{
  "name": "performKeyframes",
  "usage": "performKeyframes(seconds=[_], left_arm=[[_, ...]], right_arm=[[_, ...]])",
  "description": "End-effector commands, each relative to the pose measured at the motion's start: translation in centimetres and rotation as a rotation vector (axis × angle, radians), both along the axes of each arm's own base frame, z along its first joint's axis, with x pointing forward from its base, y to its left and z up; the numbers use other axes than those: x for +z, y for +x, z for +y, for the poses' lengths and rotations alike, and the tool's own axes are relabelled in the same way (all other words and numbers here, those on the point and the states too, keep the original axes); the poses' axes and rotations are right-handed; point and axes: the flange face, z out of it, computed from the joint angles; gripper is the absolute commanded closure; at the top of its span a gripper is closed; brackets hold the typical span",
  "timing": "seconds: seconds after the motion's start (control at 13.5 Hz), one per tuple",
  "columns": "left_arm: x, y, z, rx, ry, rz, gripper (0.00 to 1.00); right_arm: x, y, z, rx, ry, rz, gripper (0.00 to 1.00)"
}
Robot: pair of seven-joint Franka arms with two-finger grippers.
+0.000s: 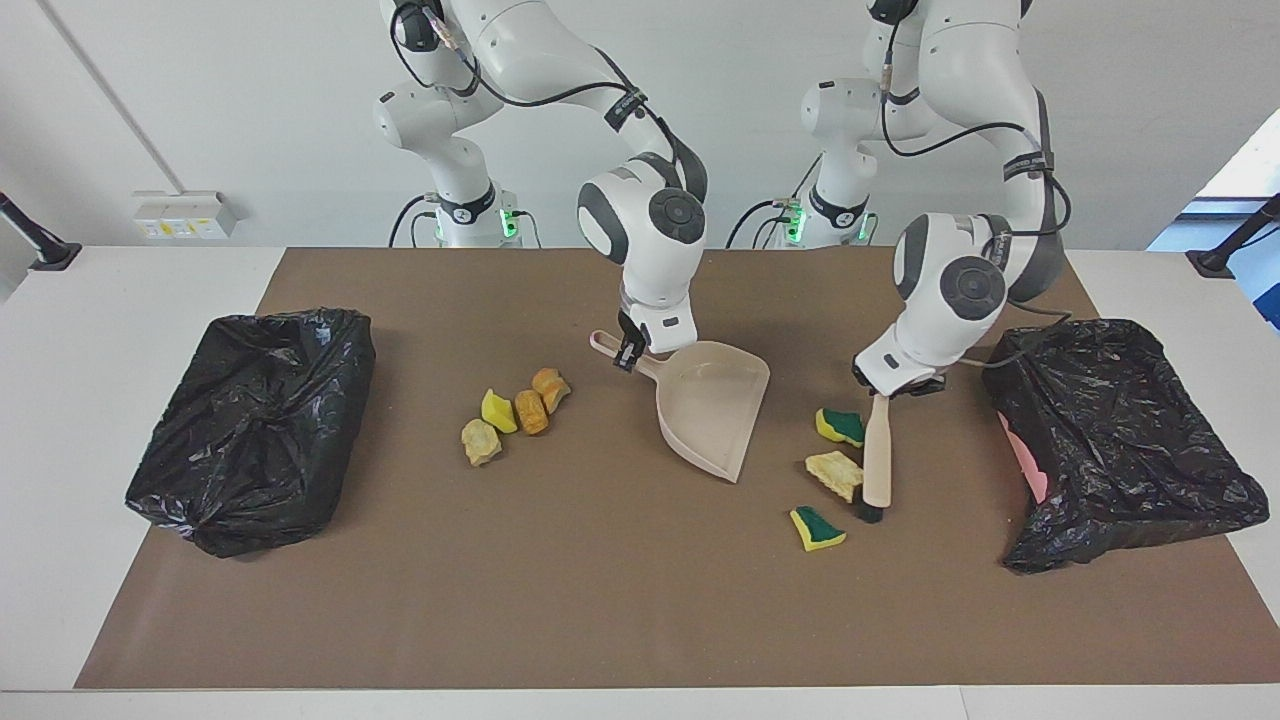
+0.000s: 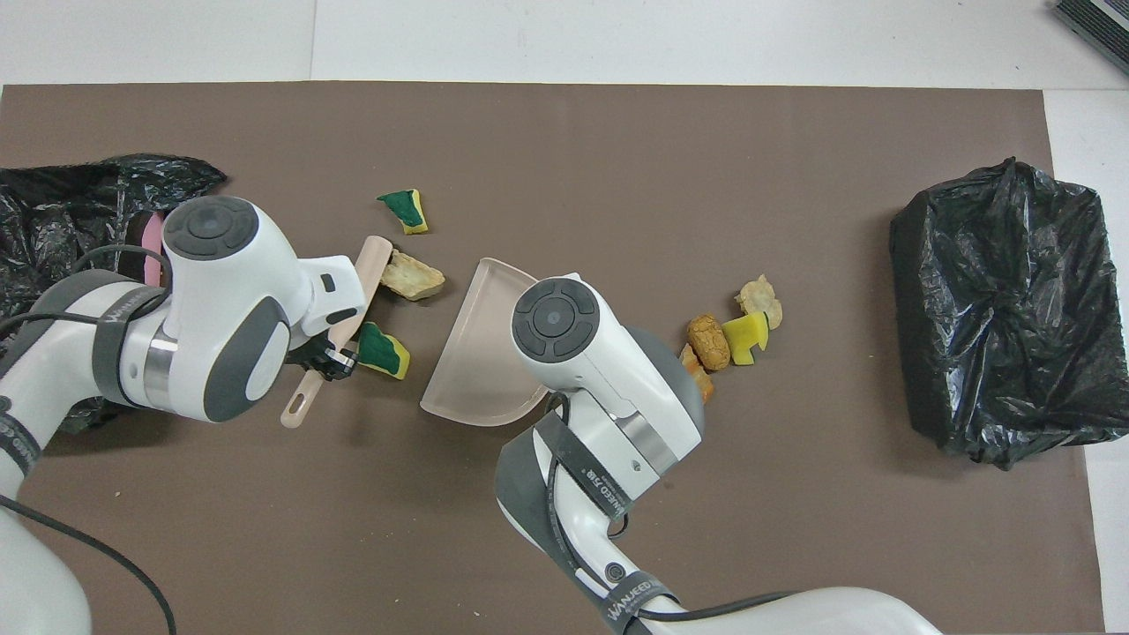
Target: Sweep and dump trash in bin
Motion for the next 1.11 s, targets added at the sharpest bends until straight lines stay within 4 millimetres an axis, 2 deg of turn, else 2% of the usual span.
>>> performKeyframes(seconds=[0.0,0.15,0.22,0.37,0.45,0.67,0.89,1.04], left_arm=[[2.3,-2.1,-2.6,-0.034,-0.012,-0.017,1.00],[4.6,-0.4,-2.1,-0.022,-0.035,-0.055,1.00],[5.2,0.8,-0.8,-0.005,-0.033,-0.069,1.00],[5.3,3.2,2.9,0.067,-0.021,-0.058,1.00],[5.6,5.1,5.2,0.098,-0.007,-0.084,1.00],[6.3,10.9,10.4,0.025,0.030,-0.144,1.00],[5.2,15.7,14.7,-0.025,0.092,-0.186,1.00],[5.2,18.8,16.0,-0.077,0.083,-0.220,1.00]], right_arm=[[-0.1,0.0,-0.3,-0.016,-0.006,-0.025,1.00],[-0.1,0.0,-0.3,-0.016,-0.006,-0.025,1.00],[-0.1,0.0,-0.3,-0.016,-0.006,-0.025,1.00],[-0.1,0.0,-0.3,-0.014,-0.005,-0.026,1.00],[-0.1,0.0,-0.3,-0.013,-0.005,-0.026,1.00],[-0.1,0.0,-0.3,-0.014,-0.005,-0.026,1.00],[-0.1,0.0,-0.3,-0.014,-0.004,-0.027,1.00],[-0.1,0.0,-0.3,-0.016,-0.004,-0.028,1.00]])
